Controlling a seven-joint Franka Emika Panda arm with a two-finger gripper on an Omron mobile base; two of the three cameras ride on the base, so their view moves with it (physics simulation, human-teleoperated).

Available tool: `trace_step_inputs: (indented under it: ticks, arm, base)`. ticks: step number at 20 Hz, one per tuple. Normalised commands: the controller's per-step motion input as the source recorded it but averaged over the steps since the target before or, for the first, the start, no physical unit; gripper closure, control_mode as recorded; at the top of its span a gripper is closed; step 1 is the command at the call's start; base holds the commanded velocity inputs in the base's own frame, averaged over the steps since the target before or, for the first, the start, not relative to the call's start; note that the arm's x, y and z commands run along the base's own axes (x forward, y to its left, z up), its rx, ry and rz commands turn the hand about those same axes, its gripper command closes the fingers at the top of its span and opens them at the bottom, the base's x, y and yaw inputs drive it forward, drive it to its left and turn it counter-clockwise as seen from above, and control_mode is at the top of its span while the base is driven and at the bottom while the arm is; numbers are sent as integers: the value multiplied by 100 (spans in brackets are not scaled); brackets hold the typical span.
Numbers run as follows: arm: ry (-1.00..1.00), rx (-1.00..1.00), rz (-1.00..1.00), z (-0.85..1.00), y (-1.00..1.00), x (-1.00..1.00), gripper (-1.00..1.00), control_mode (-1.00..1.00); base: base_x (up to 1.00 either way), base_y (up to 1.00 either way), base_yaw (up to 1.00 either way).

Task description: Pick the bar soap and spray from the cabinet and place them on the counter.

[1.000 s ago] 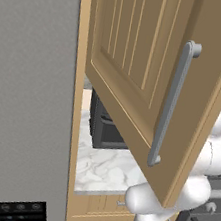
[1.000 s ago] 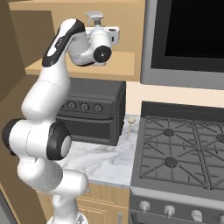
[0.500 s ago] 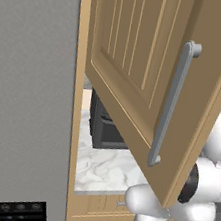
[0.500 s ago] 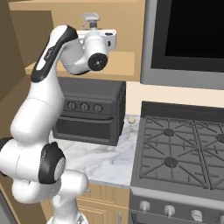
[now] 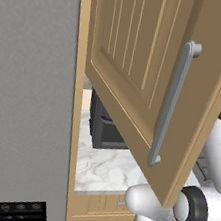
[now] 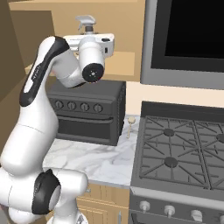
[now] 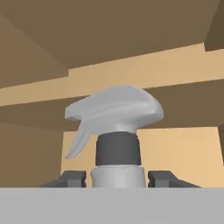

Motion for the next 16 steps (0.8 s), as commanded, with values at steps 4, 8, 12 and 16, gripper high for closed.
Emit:
trace_step_inputs:
  ticks: [4,8,12,16]
  arm:
    - [0,0,1,0,-18,-76,100,-100]
    - [0,0,0,0,-7,-74,100,-100]
    - [0,0,0,0,-5,-81,100,-100]
    - [0,0,0,0,-1,-90,100,-100]
  base:
    - [0,0,0]
    - [0,0,0]
    - [0,0,0]
    - [0,0,0]
